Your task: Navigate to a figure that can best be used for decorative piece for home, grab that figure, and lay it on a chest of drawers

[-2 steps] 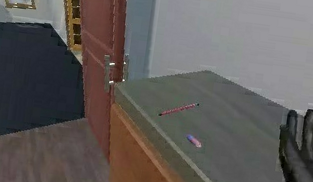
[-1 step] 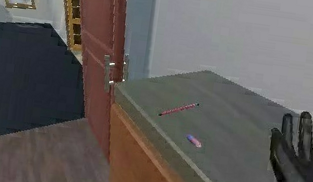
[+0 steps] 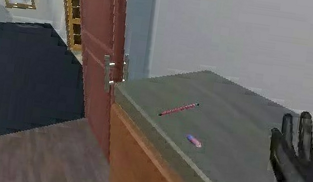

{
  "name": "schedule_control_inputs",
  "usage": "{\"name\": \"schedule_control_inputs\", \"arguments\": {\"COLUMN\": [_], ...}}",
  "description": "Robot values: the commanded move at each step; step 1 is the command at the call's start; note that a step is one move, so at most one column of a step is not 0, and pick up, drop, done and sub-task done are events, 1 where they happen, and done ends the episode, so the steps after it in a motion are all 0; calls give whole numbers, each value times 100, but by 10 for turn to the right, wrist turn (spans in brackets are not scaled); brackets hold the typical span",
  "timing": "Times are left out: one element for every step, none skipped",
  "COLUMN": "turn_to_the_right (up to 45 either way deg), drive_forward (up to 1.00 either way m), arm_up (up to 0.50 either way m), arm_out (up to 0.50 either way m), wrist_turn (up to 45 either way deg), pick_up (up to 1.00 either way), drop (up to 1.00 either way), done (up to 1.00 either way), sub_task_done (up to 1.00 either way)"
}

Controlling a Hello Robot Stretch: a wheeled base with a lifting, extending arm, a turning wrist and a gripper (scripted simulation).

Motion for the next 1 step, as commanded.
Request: {"name": "schedule_control_inputs", "arguments": {"turn_to_the_right": [0], "drive_forward": [0], "arm_up": [0], "arm_out": [0], "wrist_turn": [0], "pick_up": [0], "drop": [0], "done": [100], "sub_task_done": [0]}}
